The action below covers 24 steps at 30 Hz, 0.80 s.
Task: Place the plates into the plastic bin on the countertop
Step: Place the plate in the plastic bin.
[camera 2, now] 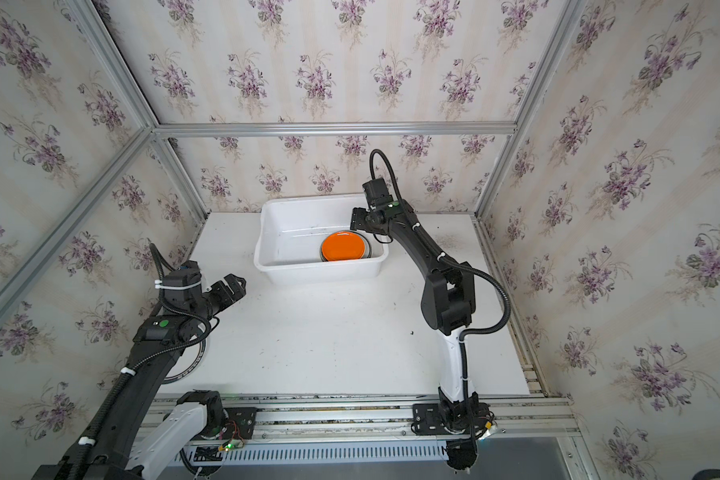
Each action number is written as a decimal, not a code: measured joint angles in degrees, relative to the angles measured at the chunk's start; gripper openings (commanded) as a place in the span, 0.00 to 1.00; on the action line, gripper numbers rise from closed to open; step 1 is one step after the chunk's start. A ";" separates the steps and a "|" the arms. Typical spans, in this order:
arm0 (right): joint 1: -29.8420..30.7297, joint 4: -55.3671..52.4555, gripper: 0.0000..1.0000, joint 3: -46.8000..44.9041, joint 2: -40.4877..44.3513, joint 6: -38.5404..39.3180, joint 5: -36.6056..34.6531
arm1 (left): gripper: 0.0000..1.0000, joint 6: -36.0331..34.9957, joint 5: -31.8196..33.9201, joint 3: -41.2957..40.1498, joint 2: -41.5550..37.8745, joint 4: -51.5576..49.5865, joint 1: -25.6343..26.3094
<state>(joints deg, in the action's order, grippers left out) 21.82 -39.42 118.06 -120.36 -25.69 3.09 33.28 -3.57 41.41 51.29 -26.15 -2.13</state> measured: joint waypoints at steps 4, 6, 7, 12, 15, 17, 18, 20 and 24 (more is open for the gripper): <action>0.46 0.81 0.76 -0.07 2.64 0.00 2.89 | 0.99 1.05 -0.02 -1.88 1.07 -1.66 -3.13; 0.57 1.64 0.76 -1.44 4.46 0.00 4.37 | 0.99 1.46 -0.13 -2.82 1.86 -2.49 -4.61; 0.55 2.08 0.76 -2.89 5.86 0.00 5.07 | 0.99 1.79 -0.17 -3.37 2.19 -2.82 -5.38; 0.83 5.31 0.76 -13.03 13.92 0.00 7.72 | 0.99 3.30 1.46 -5.95 2.97 -3.39 -7.65; 0.94 7.43 0.76 -18.88 18.49 0.07 8.87 | 0.99 3.52 2.47 -6.56 4.33 -3.39 -8.55; 0.92 8.26 0.77 -21.84 20.79 0.24 9.22 | 0.99 3.43 3.41 -6.75 5.29 -3.37 -9.14; 0.92 8.50 0.76 -22.86 21.55 0.35 9.31 | 0.99 3.43 4.00 -6.93 5.51 -3.37 -9.27; 0.87 8.90 0.77 -24.55 22.88 0.83 9.62 | 0.99 3.39 5.35 -7.41 5.70 -3.45 -9.94; 0.79 9.35 0.77 -26.25 24.26 1.92 9.90 | 0.99 3.43 8.28 -7.80 5.70 -3.52 -11.82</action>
<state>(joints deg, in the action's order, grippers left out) 22.61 -30.06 91.81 -96.09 -23.77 12.99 36.71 4.71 33.61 56.99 -29.67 -13.96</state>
